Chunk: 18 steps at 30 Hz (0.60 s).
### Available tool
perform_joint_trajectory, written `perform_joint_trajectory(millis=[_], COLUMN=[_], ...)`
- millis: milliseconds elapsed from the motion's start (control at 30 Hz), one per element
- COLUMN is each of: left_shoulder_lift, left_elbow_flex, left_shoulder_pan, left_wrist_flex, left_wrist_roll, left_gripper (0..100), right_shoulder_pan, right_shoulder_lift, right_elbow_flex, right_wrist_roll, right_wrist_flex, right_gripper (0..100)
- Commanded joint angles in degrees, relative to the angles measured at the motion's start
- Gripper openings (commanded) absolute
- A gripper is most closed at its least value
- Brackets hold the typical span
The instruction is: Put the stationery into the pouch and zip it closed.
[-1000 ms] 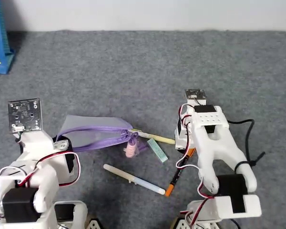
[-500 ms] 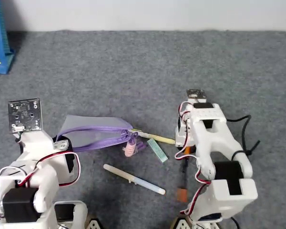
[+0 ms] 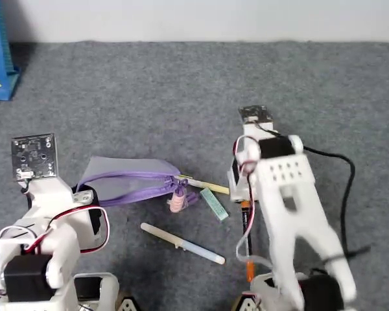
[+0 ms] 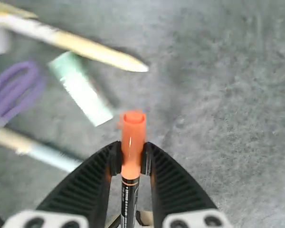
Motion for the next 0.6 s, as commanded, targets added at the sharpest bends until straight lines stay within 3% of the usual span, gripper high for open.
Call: perform_joint_trajectory(millis=[0,267,567], left_shoulder_lift=[1.0,1.4,1.6], left_elbow_flex=[-0.3,-0.7,-5.1], left_shoulder_pan=[-0.1,0.3,0.3], left_wrist_flex=[0.4,0.4,0.2], left_wrist_roll=[-0.4,-0.3,-0.1], left_gripper=[1,1,1], right_shoulder_pan=[-4.4,-14.0,-19.3], right_shoulder_lift=[-12.4,-33.0,-46.6], right_elbow_flex=[-3.1,-3.2,-3.2], right_wrist_roll=[0.2,-0.1,-0.3], right_wrist_flex=[2.6,1.2,-16.8], right_gripper=[0.8,0.8,0.8])
